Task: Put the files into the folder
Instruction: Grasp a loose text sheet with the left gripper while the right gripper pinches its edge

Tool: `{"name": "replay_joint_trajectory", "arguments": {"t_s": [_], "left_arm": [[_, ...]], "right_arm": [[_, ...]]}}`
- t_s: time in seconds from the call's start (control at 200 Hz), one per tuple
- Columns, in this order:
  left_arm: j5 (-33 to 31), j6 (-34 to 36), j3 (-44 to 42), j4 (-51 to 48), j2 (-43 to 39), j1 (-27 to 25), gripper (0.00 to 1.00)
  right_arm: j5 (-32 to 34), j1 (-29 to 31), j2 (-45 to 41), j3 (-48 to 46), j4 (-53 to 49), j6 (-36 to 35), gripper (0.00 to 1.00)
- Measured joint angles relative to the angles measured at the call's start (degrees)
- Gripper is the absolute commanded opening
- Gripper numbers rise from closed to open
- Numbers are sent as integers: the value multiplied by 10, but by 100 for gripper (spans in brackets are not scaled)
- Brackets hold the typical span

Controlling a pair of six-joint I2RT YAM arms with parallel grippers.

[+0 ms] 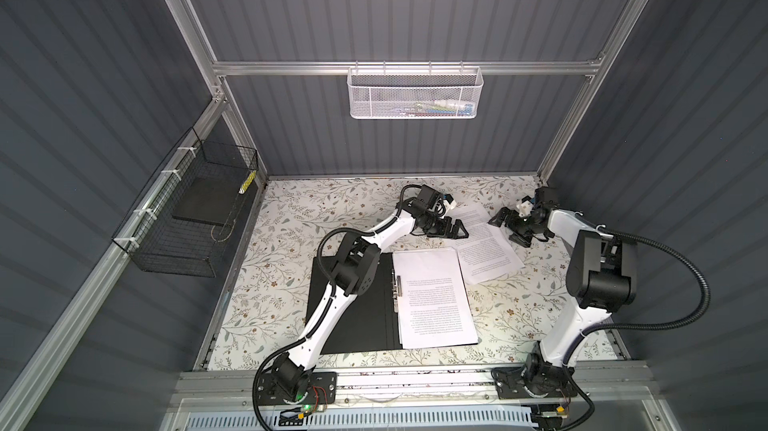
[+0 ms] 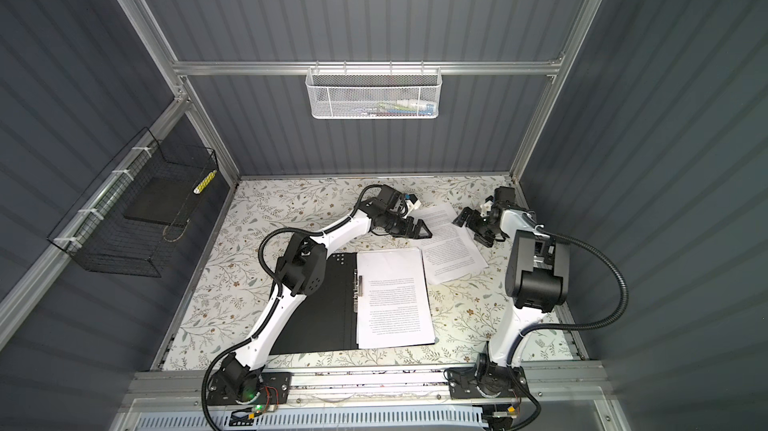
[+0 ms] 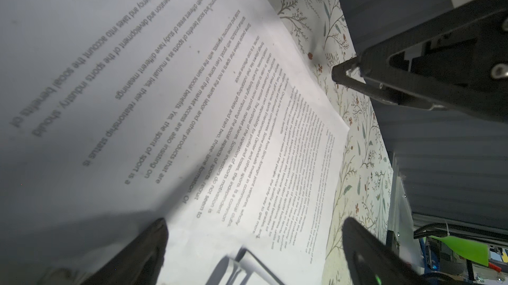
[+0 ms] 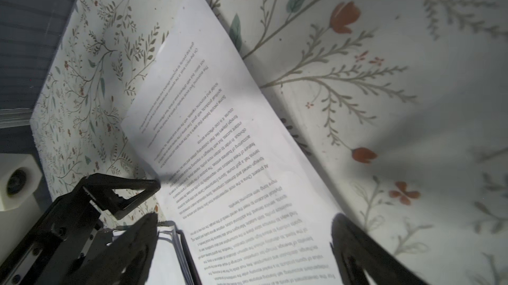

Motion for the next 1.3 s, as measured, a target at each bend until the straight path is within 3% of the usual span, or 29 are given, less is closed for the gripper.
{"name": "replay_joint_trajectory", "arguments": {"t_s": [0.355,0.585,0.79,0.955,1.301], "left_arm": [[3,2,0,-1,0,2,99],[9,2,-1,-2,0,5,100],[11,5,-1,-3,0,7,99],[11,11,-1,-4,0,10,99],[13,14,-1,-4,0,10,100]], "right_arm": [[60,-12,5,-26,-15,4,99],[49,-22,-12,-56,-2,10,99],[5,-23,-35,-90,0,10,99],[-76,-24,-22,-90,9,9,97],[-145,-9,50,-10,14,-14,99]]}}
